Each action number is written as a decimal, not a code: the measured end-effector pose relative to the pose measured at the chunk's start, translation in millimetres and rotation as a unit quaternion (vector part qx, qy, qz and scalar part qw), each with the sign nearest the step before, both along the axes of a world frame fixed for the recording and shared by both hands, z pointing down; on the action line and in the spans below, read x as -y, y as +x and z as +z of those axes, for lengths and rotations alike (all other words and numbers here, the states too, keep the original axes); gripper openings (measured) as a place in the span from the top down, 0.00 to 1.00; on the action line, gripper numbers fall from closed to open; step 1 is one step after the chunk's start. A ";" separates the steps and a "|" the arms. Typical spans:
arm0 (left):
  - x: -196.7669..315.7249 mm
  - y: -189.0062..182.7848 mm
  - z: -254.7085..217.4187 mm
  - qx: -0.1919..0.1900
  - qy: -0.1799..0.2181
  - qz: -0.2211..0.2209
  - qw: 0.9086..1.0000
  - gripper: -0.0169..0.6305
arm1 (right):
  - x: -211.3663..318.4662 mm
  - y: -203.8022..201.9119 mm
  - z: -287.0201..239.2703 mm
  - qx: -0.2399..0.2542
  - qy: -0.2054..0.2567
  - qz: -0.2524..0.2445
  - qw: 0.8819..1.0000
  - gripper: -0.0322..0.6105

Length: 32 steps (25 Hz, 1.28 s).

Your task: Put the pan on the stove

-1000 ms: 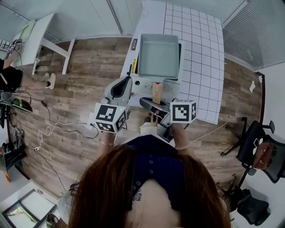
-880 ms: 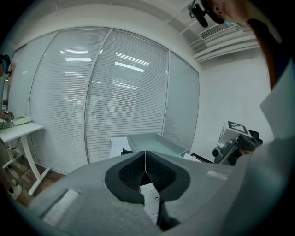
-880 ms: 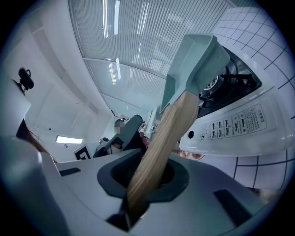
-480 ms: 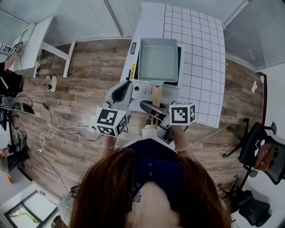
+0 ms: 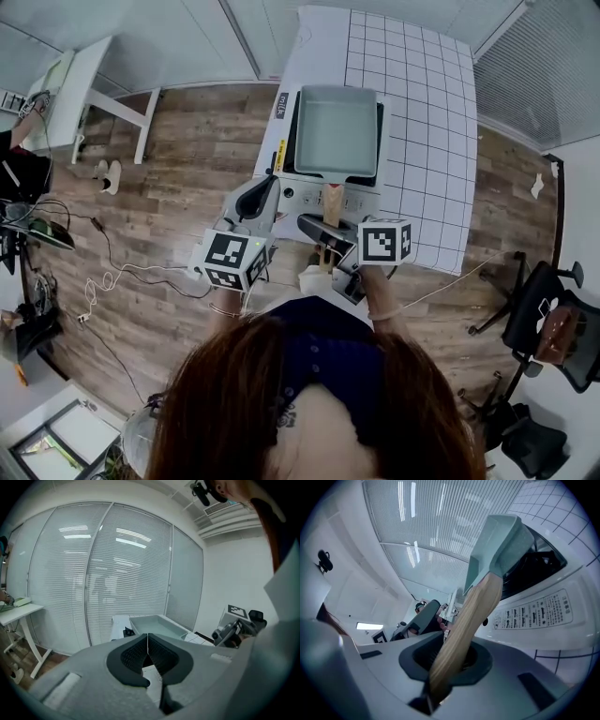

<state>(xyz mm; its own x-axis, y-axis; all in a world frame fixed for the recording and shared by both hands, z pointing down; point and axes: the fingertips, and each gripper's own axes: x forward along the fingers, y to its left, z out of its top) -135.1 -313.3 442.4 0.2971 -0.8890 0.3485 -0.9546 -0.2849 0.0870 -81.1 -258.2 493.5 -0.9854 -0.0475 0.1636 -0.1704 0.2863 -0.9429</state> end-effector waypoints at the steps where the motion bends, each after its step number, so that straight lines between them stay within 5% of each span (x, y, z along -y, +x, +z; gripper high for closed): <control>1: 0.1 0.0 0.5 0.001 -0.001 0.000 1.000 0.95 | 0.4 -0.1 0.1 0.001 -0.001 0.000 1.000 0.85; 32: 8.1 -0.8 15.1 -0.001 -0.023 0.003 1.000 0.95 | 12.1 -4.9 27.2 -0.013 -0.004 0.009 1.000 0.85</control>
<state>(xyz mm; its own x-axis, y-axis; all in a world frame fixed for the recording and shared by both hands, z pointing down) -135.8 -321.5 457.5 0.3026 -0.8708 0.3875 -0.9529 -0.2856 0.1024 -86.0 -270.3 520.7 -0.9799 -0.0629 0.1895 -0.1995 0.2750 -0.9405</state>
